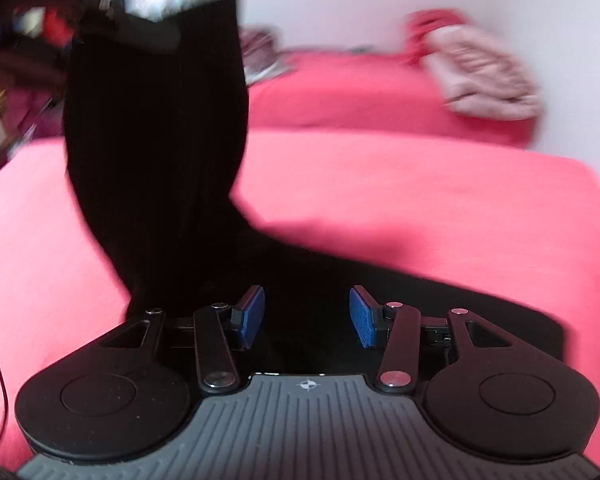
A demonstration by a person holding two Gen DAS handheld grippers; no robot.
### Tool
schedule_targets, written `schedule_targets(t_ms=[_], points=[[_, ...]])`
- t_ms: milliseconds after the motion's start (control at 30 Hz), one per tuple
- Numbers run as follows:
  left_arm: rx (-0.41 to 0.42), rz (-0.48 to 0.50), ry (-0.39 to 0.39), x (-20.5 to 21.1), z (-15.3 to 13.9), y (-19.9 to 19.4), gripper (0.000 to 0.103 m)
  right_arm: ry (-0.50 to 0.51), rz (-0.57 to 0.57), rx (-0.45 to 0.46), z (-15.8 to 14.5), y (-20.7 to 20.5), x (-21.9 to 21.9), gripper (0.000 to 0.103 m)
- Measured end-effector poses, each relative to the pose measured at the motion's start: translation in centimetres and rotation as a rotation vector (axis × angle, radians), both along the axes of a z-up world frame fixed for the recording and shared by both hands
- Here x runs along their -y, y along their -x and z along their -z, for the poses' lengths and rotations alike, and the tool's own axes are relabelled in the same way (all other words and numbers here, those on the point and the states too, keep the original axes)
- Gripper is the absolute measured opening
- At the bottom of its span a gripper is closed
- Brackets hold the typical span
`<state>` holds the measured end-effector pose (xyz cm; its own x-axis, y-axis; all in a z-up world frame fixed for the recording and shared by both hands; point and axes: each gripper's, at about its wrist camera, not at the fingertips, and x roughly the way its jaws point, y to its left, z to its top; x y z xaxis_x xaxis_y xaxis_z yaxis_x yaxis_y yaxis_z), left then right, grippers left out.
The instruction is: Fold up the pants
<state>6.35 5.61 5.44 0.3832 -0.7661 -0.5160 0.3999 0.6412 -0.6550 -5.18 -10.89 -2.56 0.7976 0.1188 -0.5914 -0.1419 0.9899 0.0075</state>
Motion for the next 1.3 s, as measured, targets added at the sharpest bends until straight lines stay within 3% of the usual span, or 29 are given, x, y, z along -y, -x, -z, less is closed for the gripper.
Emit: schedule_targets(t_ms=[33,67,100,167,200,267,333,400,500,667,767,933,967,1000,1033,1100,1300], points=[[-0.015,0.067,0.022,2.5,0.6,0.1,0.063,0.049,0.072,0.024,-0.2,1.1,1.5,0.059],[-0.011,0.113,0.0,5.1,1.4,0.3,0.062,0.1,0.128,0.036,-0.1,2.0,2.7,0.06],[-0.014,0.139,-0.048,7.3,2.3,0.6,0.073,0.137,0.175,0.038,0.0,2.9,4.2,0.06],[-0.047,0.206,-0.075,10.0,3.5,1.2,0.075,0.13,0.238,0.014,0.1,4.6,7.5,0.06],[-0.052,0.22,-0.076,10.3,3.7,1.6,0.081,0.107,0.266,0.005,0.1,5.4,9.1,0.06],[-0.039,0.193,-0.104,9.3,3.6,2.1,0.103,0.05,0.281,-0.011,-0.1,6.4,11.0,0.06],[-0.024,0.114,-0.141,6.9,3.5,2.4,0.103,-0.037,0.251,0.006,-0.7,7.0,11.9,0.06],[-0.035,0.032,-0.19,4.2,3.7,2.4,0.103,-0.19,0.19,-0.003,-1.4,6.8,12.2,0.065],[-0.058,-0.096,-0.263,-0.2,4.5,2.4,0.103,-0.449,0.065,-0.103,-1.6,4.3,12.1,0.071],[-0.117,-0.282,-0.303,-5.7,6.2,3.4,0.103,-0.572,-0.004,-0.258,0.3,-1.1,10.1,0.078],[-0.129,-0.298,-0.272,-6.7,6.9,4.2,0.103,-0.618,-0.007,-0.351,1.8,-3.6,9.0,0.079],[-0.097,-0.154,-0.178,-3.6,8.9,7.0,0.103,-0.654,-0.018,-0.435,2.4,-6.7,7.5,0.086],[-0.093,-0.136,-0.176,-2.5,9.4,7.0,0.103,-0.652,-0.029,-0.447,2.2,-7.0,6.9,0.083],[-0.087,-0.122,-0.17,-1.6,9.9,7.1,0.103,-0.637,-0.033,-0.464,2.0,-6.9,6.4,0.071],[-0.076,-0.112,-0.159,-0.7,10.4,6.9,0.103,-0.598,-0.031,-0.485,2.0,-7.3,5.7,0.052],[-0.052,-0.11,-0.148,0.7,11.1,6.6,0.103,-0.565,-0.063,-0.496,1.5,-7.7,4.7,0.031],[0.073,-0.109,-0.14,3.8,10.9,6.1,0.103,-0.602,-0.133,-0.472,-3.9,-9.4,3.8,0.025]])
